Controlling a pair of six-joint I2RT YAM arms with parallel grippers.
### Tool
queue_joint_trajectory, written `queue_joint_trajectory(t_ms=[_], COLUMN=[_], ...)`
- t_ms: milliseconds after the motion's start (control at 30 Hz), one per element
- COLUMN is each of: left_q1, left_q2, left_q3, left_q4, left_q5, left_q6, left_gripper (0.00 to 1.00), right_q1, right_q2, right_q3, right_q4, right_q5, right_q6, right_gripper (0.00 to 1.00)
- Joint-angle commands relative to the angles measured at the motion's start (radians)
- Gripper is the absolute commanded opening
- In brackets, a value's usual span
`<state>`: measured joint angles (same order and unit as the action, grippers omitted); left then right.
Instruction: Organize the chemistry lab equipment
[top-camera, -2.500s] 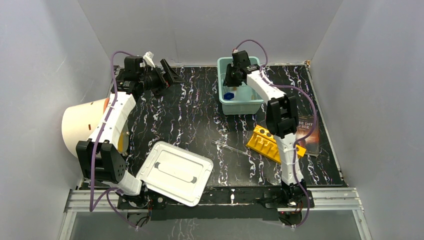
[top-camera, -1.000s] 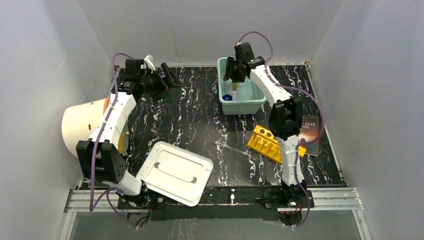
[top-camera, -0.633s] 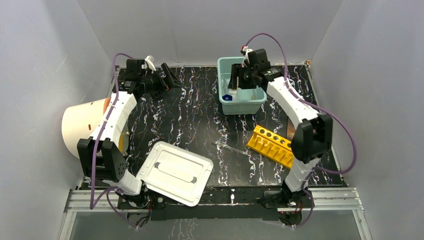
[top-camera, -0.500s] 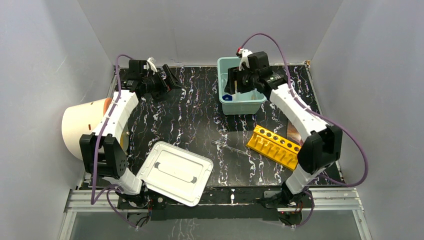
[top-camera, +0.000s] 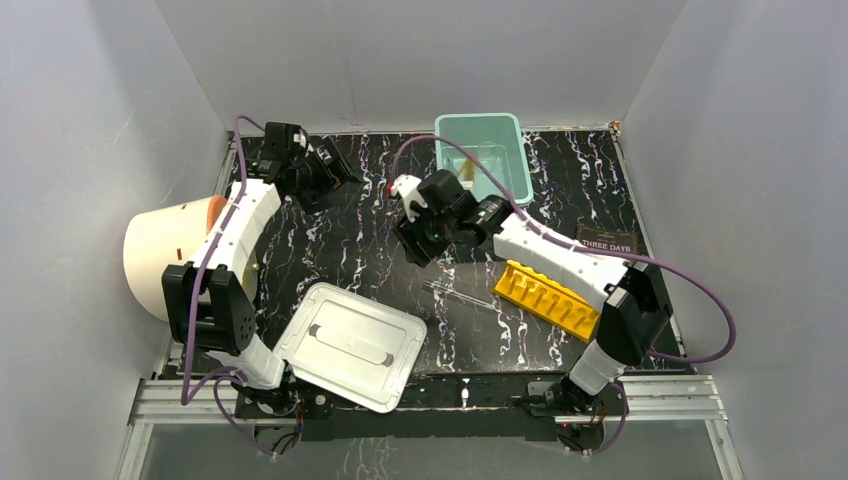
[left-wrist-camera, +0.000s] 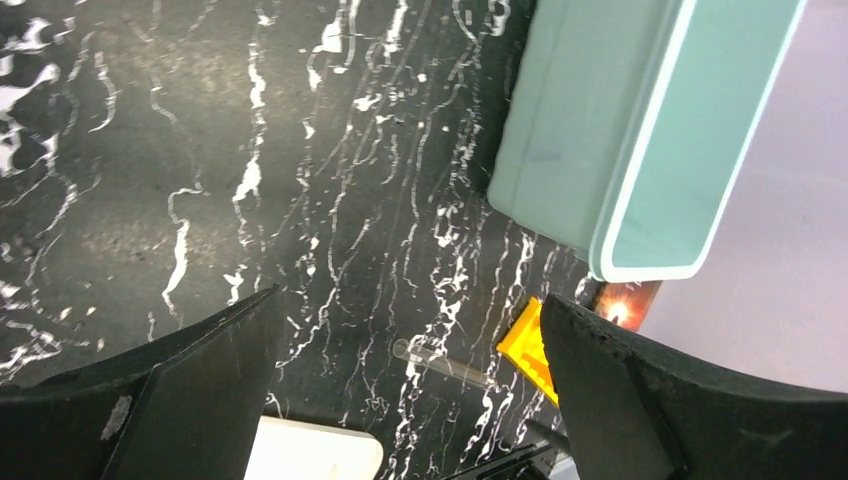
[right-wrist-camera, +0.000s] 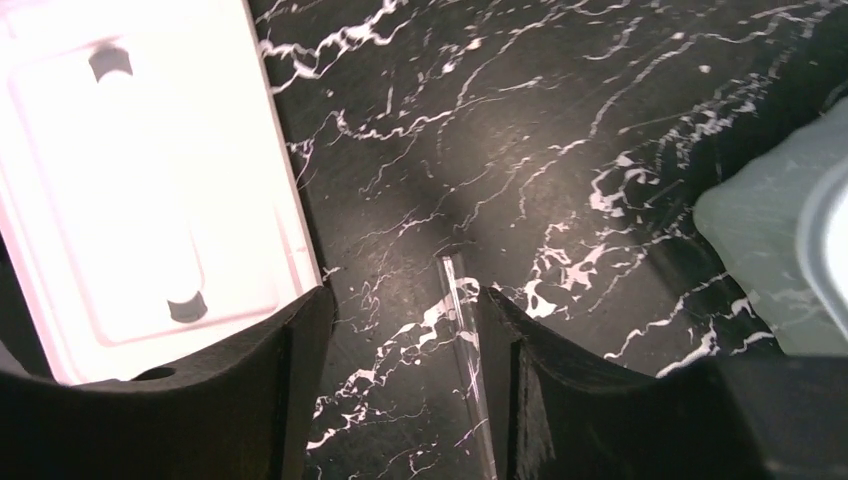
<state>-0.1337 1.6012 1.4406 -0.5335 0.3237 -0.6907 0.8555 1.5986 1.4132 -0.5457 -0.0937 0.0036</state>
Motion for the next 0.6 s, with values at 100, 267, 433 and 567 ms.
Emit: queue_joint_trajectory(t_ms=[100,267,433,567], left_q1=[0.008,0.055,0.068,0.071], left_q2=[-0.031,-0.047,-0.055,-0.053], left_q3=[0.063,0.067,0.063,0.058], left_q4=[-0.147,-0.206,-0.2,-0.201], left_q5=[-0.2,-0.252,-0.234,-0.227], left_q6=[-0.041,-0.078,-0.085,-0.085], left_gripper=[0.98,0.98,0.98,0.98], right_q1=[0.109,0.135,0.14,0.141], right_q2=[0.092,0.151,0.207,0.252], right_q3=[-0.02,-0.051,-0.058,-0.054], right_q4=[0.031,0.086,0.114,0.11], right_q5=[0.034,0.015,-0.027,-0.054], right_q6=[-0.128,-0.128,-0.118,-0.118], right_gripper=[0.59,0.57,0.53,0.46])
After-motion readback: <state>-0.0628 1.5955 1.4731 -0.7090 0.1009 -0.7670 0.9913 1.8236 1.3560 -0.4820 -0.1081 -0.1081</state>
